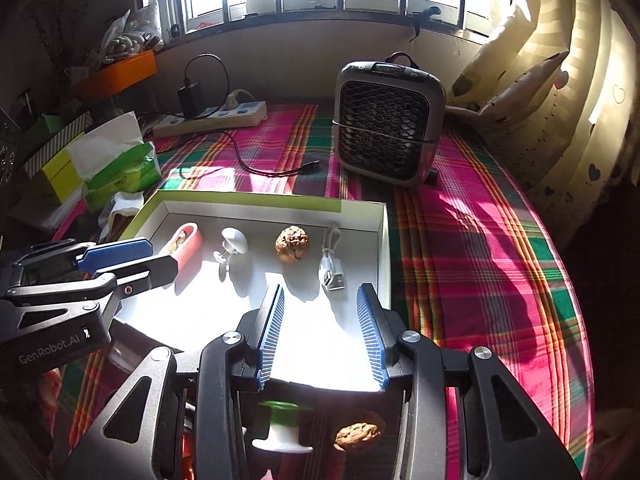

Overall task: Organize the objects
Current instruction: 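Withdraw both grippers from the box toward the items on the cloth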

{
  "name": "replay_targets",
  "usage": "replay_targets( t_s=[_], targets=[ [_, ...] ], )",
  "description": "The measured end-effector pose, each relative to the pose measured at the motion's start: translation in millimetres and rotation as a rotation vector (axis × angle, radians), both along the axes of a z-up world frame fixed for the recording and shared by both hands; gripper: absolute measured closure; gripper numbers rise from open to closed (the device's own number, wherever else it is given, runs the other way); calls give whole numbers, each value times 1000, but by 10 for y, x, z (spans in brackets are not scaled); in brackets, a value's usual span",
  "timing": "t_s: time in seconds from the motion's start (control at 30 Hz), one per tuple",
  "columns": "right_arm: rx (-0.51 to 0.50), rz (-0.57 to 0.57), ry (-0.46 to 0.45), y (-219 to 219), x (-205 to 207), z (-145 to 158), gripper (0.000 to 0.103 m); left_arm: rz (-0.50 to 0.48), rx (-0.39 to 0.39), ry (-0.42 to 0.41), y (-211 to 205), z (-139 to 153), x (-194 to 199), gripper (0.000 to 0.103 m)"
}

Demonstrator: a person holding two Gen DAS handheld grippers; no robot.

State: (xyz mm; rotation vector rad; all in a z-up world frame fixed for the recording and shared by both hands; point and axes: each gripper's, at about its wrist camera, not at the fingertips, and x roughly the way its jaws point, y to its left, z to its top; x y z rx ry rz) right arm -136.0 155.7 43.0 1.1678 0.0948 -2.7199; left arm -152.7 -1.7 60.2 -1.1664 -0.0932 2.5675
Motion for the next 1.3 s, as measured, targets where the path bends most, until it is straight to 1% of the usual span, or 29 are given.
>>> replay_targets(
  t_s=[0.13, 0.37, 0.57, 0.8, 0.97, 1.1, 1.13, 1.17, 1.2, 1.3],
  targets=[
    [-2, -1, 10, 0, 132, 25, 64, 15, 2, 24, -81, 46, 175, 70],
    [-6, -20, 34, -1, 412, 54, 64, 16, 29, 39, -222, 59, 476, 70],
    [-6, -44, 47, -8, 666, 42, 64, -20, 58, 39, -298, -1, 733, 70],
    [-46, -27, 24, -133, 970, -26, 64, -36, 81, 6, -421, -166, 945, 70],
    [-71, 13, -13, -341, 1055, -135, 64, -39, 94, -1, -519, -211, 1054, 70],
    [-90, 20, -30, -450, 1059, -189, 64, -27, 105, -1, -616, -216, 1095, 70],
    [-94, 22, -35, -472, 1053, -201, 61, -27, 105, -1, -631, -224, 1106, 70],
    [-93, 23, -38, -495, 1050, -210, 54, -23, 106, -3, -649, -233, 1114, 70],
    [-92, 25, -38, -520, 1045, -215, 52, -16, 112, -6, -674, -240, 1120, 70],
    [-105, 20, -47, -576, 1012, -240, 52, -16, 121, -14, -705, -269, 1130, 70]
  ],
)
